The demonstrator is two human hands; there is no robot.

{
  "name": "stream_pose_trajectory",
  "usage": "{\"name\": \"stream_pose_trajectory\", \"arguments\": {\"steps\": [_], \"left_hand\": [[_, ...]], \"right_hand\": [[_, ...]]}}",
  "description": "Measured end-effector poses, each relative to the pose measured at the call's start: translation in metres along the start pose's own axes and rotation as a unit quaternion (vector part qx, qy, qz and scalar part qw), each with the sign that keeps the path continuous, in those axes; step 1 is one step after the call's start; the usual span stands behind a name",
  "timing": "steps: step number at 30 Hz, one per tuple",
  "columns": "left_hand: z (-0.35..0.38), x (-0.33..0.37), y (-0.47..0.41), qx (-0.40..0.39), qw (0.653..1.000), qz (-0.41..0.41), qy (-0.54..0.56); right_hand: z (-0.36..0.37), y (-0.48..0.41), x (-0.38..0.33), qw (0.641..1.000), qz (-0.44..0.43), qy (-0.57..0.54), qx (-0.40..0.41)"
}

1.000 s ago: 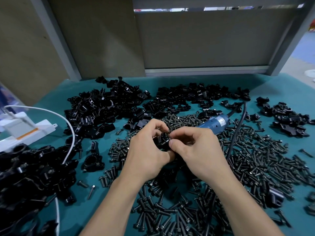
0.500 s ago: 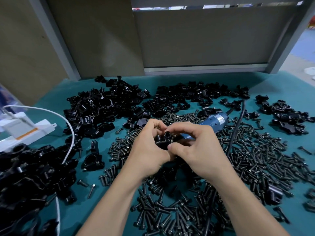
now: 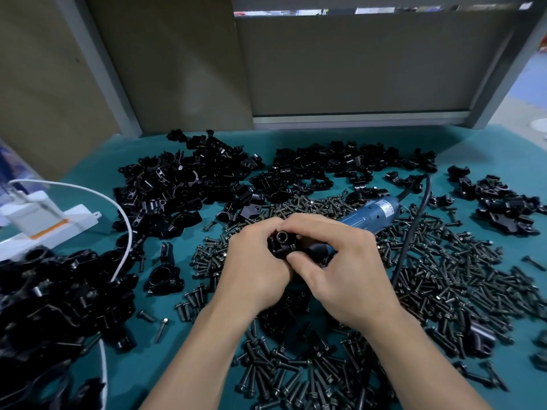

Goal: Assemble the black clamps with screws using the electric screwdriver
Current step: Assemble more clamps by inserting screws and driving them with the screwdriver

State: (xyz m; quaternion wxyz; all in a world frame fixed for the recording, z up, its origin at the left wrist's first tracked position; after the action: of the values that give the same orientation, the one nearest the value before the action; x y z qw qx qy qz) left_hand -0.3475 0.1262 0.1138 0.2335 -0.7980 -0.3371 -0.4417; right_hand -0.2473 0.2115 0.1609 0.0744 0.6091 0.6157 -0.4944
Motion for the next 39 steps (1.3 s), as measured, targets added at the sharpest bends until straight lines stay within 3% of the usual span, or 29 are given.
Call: {"name": "stream_pose_trajectory", "arguments": {"steps": [7, 16, 23, 30, 36, 39], "left_hand": [[0.001, 0.013, 0.005, 0.012, 0.999, 0.035, -0.01], [0.013, 0.024, 0.003, -0.079, 0.992, 0.065, 0.079], [0.004, 0.029, 0.004, -0.033, 0.993, 0.11, 0.04], [0.008, 0.022, 0.001, -0.015, 0.996, 0.078, 0.034], [0.0, 0.007, -0.002, 0.017, 0.999, 0.033, -0.011], [0.004, 0.005, -0.004, -0.005, 1.0, 0.023, -0.003]], "right_hand": [[0.001, -0.001, -0.002, 1.0, -0.001, 0.028, -0.011], [-0.013, -0.006, 0.026, 0.989, 0.134, -0.048, -0.026], [-0.003, -0.008, 0.019, 0.978, 0.133, -0.131, -0.089], [-0.023, 0.0, 0.018, 0.986, 0.117, -0.106, 0.061], [-0.02, -0.001, 0.022, 0.985, 0.145, -0.08, 0.042], [-0.019, -0.001, 0.028, 0.984, 0.161, -0.074, 0.032]]}}
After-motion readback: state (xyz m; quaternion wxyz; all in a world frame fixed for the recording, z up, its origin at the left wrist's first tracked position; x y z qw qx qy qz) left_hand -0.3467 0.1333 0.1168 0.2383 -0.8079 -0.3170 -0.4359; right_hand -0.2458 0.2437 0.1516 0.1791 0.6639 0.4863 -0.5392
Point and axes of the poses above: each hand's wrist, its own y-axis away from the middle knuckle, its own z-axis out of the palm, x = y × z, the point moved 10 cm from there along -y, towards the middle knuckle, and after that the axes turned 5 degrees about -x, right-handed, at the moved point
